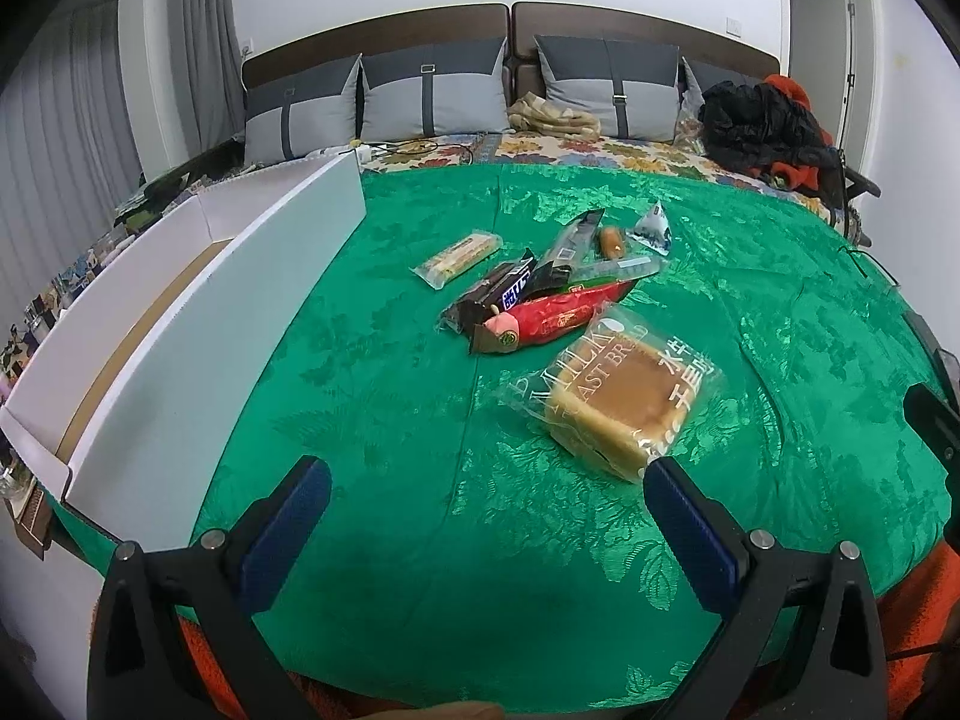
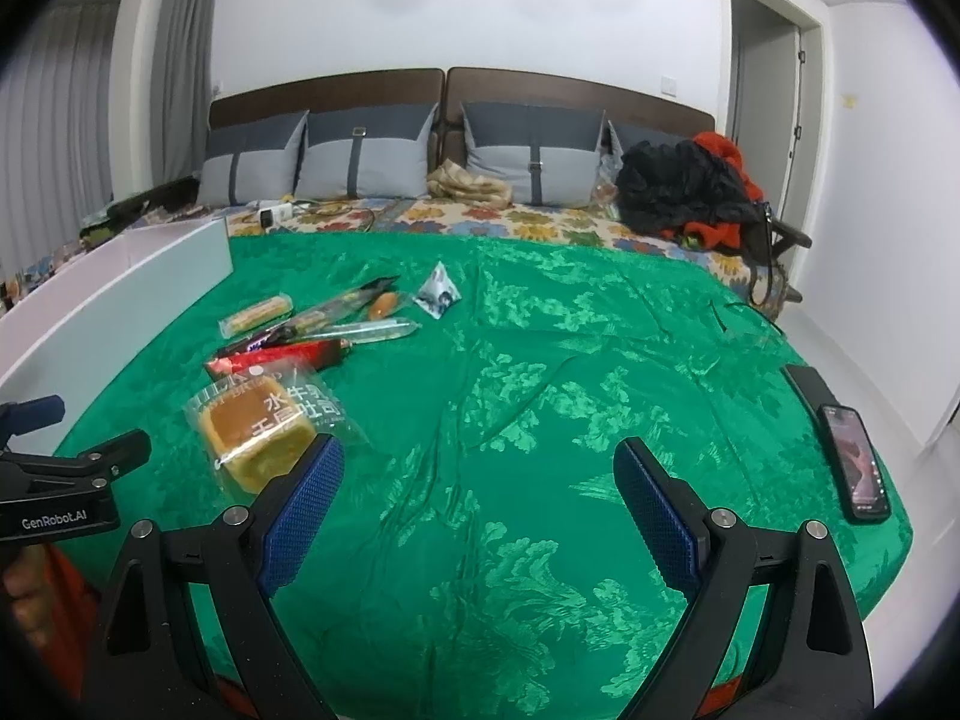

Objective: Organize snacks

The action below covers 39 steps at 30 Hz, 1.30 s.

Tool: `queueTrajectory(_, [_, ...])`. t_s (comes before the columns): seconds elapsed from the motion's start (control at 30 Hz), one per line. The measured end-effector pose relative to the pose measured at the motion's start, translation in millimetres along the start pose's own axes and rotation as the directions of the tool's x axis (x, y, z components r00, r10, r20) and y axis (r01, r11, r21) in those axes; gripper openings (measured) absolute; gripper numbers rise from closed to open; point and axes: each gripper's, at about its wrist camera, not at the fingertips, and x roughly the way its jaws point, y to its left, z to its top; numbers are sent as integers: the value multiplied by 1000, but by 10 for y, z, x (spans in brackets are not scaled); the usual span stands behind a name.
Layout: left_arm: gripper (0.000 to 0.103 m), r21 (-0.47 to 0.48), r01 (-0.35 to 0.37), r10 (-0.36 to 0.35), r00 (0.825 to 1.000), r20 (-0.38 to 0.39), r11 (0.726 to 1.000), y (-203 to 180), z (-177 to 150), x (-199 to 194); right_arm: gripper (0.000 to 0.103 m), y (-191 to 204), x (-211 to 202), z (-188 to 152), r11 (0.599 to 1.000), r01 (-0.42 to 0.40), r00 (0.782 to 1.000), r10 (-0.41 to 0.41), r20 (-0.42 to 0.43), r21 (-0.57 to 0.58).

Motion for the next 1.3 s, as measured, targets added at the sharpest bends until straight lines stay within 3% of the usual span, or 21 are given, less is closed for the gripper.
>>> queueTrajectory(1.3, [103,9,-32,32,999,-18,999,65,-80,95,94,81,-24,6,999,-4,999,6,46,-39])
